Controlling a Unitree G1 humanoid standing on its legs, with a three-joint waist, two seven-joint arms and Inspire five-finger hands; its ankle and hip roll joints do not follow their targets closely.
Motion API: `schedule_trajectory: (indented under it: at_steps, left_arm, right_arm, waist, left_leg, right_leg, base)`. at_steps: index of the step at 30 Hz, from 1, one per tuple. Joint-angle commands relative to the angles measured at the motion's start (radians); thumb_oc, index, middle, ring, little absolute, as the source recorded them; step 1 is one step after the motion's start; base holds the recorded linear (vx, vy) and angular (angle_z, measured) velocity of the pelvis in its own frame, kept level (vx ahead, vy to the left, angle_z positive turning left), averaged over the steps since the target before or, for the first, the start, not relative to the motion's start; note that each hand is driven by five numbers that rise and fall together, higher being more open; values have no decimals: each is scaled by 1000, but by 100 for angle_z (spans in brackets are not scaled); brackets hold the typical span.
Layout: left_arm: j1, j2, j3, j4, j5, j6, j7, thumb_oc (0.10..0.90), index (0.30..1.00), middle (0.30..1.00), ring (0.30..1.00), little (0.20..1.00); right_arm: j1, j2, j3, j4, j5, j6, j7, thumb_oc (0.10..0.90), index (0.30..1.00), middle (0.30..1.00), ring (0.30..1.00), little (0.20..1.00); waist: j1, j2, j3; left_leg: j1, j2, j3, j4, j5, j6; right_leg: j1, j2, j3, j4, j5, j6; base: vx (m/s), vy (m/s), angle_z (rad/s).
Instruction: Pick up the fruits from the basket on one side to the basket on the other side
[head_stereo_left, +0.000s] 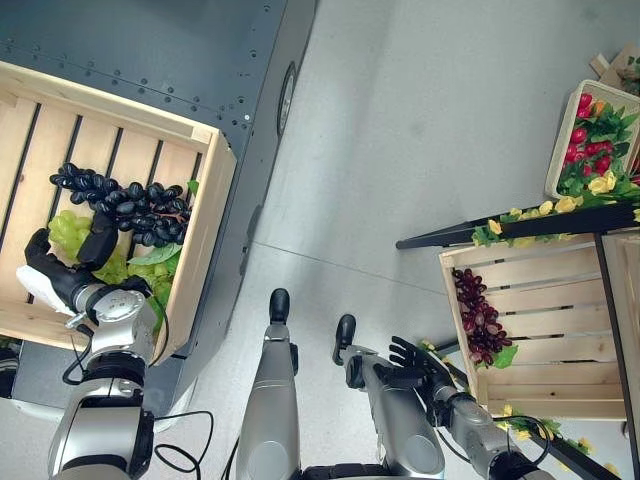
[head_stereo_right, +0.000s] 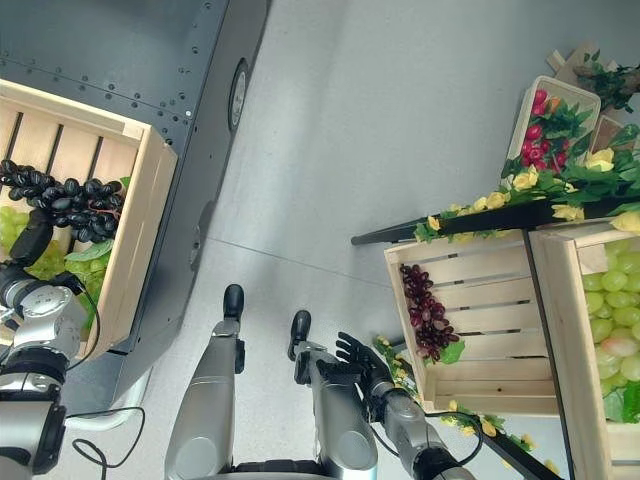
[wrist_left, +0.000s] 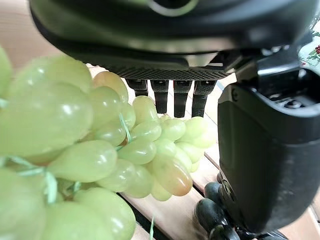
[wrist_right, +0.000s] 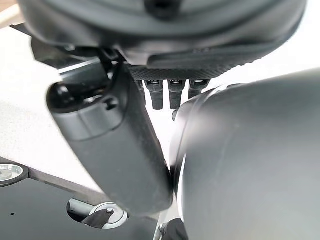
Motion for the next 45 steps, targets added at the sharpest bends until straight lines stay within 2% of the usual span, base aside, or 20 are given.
schedule_trajectory:
  at_steps: [1,7,12,13,19,25,32,38,42,45]
  left_arm:
    - [-35,60,-15,20,-4,-13,11,800,900,900,900,900]
    - [-50,66,-16,54,-57,32,-17,800,900,900,900,900]
    - [-54,71,-17,99,-105,95,-65,800,900,900,900,900]
    - [-55,73,-19,109,-125,131,-94,800,900,900,900,900]
    - [-41,77,-18,128,-173,211,-204,800,900,900,900,900]
    - [-27,89,-29,129,-163,300,-297,800,900,900,900,900]
    - [-33,109,-53,130,-138,345,-371,800,900,900,900,900]
    - [-12,138,-54,79,-92,360,-398,800,900,900,900,900]
    - [-2,174,-57,51,119,380,-376,800,900,900,900,900]
    - [4,212,-57,28,178,398,-328,800,900,900,900,900]
  right_arm:
    - [39,-36,56,-54,44,9,-39,800,900,900,900,900]
    - [35,-44,55,-51,44,8,-46,800,900,900,900,900]
    - [34,-51,54,-48,43,9,-56,800,900,900,900,900]
    - [35,-54,51,-48,40,8,-58,800,900,900,900,900]
    - [40,-62,36,-54,28,17,-72,800,900,900,900,900]
    - [49,-68,20,-63,16,22,-84,800,900,900,900,900]
    - [50,-72,10,-57,13,19,-85,800,900,900,900,900]
    - [68,-77,-3,-69,12,16,-91,800,900,900,900,900]
    - [77,-76,-12,-63,14,4,-91,800,900,900,900,900]
    - [83,-83,-17,-64,22,8,-81,800,900,900,900,900]
  waist:
    - [-17,-13,-7]
    - [-20,-2,-7]
    - [-23,13,-7]
    - [-24,19,-7]
    - [-26,38,-7]
    - [-28,54,-7]
    - [-27,69,-7]
    - [-21,81,-7]
    - [-12,86,-7]
    - [-4,87,-7]
  left_leg:
    - [-41,-106,67,51,-62,69]
    - [-39,-108,58,46,-57,67]
    - [-33,-108,57,48,-58,64]
    - [-33,-108,56,48,-56,62]
    - [-28,-110,56,40,-48,59]
    - [-24,-112,58,30,-41,61]
    - [-19,-116,59,19,-32,63]
    - [-19,-118,56,10,-25,61]
    - [-22,-120,53,8,-21,58]
    - [-22,-119,52,7,-20,56]
  right_leg:
    - [-12,15,0,-121,160,4]
    - [-29,13,1,-100,151,-1]
    - [-33,11,0,-85,139,-5]
    - [-35,10,-1,-81,137,-6]
    - [-38,5,-4,-77,132,-8]
    - [-39,2,-8,-81,132,-9]
    - [-38,1,-10,-87,136,-7]
    - [-38,-2,-19,-93,137,-7]
    - [-38,-5,-29,-94,137,-6]
    - [-35,-7,-37,-94,134,-7]
  base:
    - [0,0,0]
    - [0,0,0]
    - [-2,3,-1]
    - [-7,11,-4]
    - [-1,2,-1]
    - [-2,0,1]
    - [0,-3,0]
    - [1,-10,2]
    - [-2,-25,6]
    - [5,-22,5]
